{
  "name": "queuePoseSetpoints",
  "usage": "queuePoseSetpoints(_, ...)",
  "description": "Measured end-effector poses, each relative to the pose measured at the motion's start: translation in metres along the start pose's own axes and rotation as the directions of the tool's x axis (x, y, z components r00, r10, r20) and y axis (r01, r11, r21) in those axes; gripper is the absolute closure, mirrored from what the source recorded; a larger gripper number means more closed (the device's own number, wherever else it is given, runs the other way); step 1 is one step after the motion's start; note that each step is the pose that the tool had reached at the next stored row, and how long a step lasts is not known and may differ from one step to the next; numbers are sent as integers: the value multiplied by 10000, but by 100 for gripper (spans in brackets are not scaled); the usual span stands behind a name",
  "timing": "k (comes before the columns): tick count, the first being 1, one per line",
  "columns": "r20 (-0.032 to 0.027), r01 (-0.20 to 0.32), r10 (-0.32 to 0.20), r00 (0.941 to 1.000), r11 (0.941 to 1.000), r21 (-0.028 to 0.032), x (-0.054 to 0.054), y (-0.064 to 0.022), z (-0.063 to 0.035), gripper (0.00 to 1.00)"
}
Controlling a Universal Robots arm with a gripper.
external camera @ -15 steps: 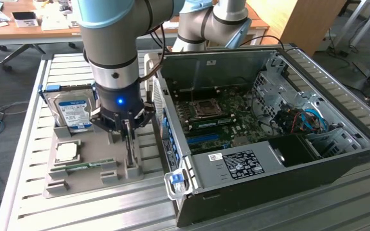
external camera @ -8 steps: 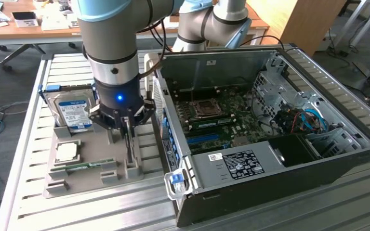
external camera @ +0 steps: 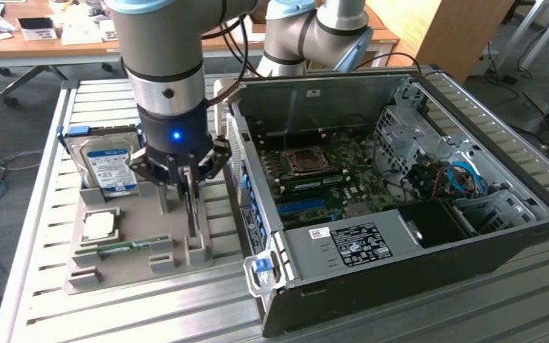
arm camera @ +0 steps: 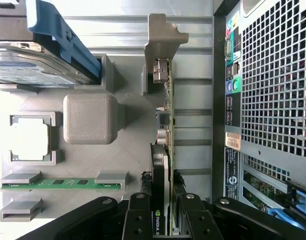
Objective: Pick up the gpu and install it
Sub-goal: 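Pick up the gpu and move the gpu toward the slot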
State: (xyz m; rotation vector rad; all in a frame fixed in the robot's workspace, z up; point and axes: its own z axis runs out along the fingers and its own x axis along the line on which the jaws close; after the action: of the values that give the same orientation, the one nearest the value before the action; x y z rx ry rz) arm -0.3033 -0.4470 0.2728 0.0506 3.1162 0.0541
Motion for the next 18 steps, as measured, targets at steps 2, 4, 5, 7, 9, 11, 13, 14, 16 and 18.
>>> queuePoseSetpoints(2,0,0,0,10000,10000,0,-1,1,-42,73)
queuePoseSetpoints(4,1,-1,1,10000,10000,0,-2,3,-82,73)
queuePoseSetpoints(5,0,0,0,10000,10000,0,-2,4,-103,73)
queuePoseSetpoints(7,1,0,0,10000,10000,-1,-3,5,-139,73)
queuePoseSetpoints(9,0,0,0,10000,10000,-1,-4,6,-163,73)
queuePoseSetpoints(11,3,0,0,10000,10000,-3,-4,6,-165,73)
queuePoseSetpoints(13,2,0,0,10000,10000,-2,-4,6,-166,73)
queuePoseSetpoints(14,0,0,0,10000,10000,-1,-4,6,-167,73)
queuePoseSetpoints(16,0,0,0,10000,10000,-1,-4,6,-167,73)
queuePoseSetpoints(18,0,0,0,10000,10000,-1,-4,6,-167,73)
